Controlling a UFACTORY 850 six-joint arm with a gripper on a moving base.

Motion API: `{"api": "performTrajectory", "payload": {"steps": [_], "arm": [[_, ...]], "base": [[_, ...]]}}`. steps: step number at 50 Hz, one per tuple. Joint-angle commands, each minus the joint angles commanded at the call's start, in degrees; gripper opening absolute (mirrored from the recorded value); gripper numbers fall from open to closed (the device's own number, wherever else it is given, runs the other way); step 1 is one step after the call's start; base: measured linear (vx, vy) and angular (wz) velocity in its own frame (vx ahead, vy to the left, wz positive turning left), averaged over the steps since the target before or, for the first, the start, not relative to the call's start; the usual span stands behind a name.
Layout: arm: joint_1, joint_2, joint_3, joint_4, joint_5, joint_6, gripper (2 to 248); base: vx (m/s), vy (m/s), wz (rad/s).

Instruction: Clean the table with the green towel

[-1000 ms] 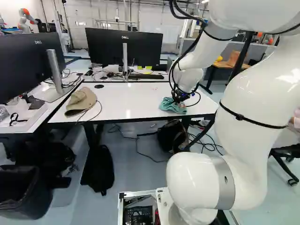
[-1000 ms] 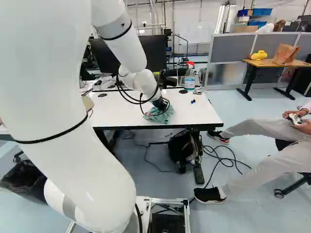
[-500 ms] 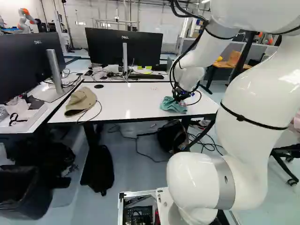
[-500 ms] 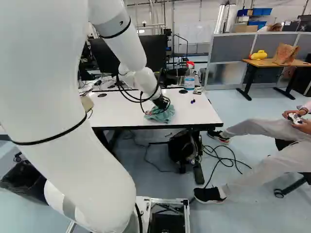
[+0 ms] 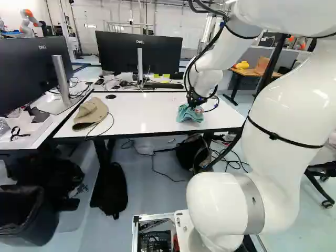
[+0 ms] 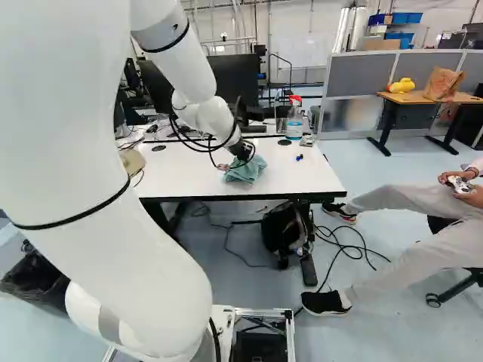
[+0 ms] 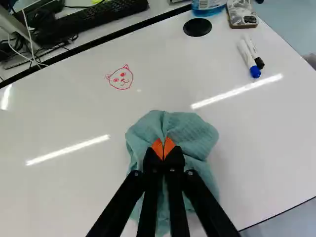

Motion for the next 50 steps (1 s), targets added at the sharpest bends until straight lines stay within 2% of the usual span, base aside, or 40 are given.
{"api": "performTrajectory", "payload": {"steps": [20, 43, 50], "arm": [[3.81, 2.80, 2.90, 0.00, 0.00, 0.00, 23], [7.18, 8.46, 8.52, 0.00, 0.00, 0.00, 23], [7.69, 9.01, 9.05, 0.00, 0.00, 0.00, 23]], "base": [[0.000, 0.000, 0.000], [0.000, 0.000, 0.000], [0.000, 0.000, 0.000]]}}
